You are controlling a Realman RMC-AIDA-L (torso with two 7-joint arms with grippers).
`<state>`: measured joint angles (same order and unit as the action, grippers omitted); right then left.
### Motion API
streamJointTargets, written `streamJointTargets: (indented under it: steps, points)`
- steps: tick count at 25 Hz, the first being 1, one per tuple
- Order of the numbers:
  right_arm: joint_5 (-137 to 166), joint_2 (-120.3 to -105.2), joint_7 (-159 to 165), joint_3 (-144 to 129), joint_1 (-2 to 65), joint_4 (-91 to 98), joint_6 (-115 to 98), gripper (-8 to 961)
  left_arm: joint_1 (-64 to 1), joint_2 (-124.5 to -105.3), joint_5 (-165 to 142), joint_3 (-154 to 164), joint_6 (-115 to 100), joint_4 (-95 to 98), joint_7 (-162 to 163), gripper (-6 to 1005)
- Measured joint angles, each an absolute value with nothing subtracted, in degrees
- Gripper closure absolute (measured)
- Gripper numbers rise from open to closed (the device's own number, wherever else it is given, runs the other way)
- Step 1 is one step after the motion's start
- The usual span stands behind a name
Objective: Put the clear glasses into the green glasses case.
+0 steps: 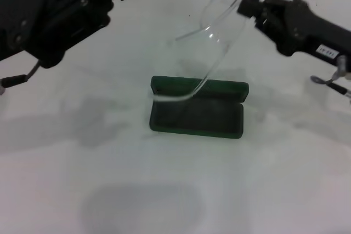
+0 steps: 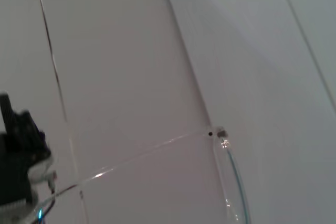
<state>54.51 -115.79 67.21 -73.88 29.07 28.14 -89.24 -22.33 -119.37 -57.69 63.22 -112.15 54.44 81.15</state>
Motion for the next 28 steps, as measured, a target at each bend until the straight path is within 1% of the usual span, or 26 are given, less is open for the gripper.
streamJointTargets:
  steps: [8, 14, 20, 28]
  points:
    - [55.46, -115.32, 69.19, -79.86, 31.19, 28.59, -89.15, 900, -25.80, -119.40, -60.55, 63.77, -111.89, 49.96, 80.44, 657]
    - [57.04, -115.40, 69.39, -81.20, 32.43, 28.73, -90.82, 899, -28.23, -119.53, -66.50, 63.70, -108.77, 47.27, 79.46, 838]
    - [57.40, -115.35, 69.99, -81.33, 32.81, 28.75, -92.79, 899, -29.92, -119.52, -69.22, 63.78, -107.33, 43.96, 77.39, 922]
    - [56.98, -115.38, 70.05, -81.17, 32.87, 28.90, -93.25, 899, -29.56, -119.56, -69.51, 63.73, -107.31, 43.56, 75.98, 917]
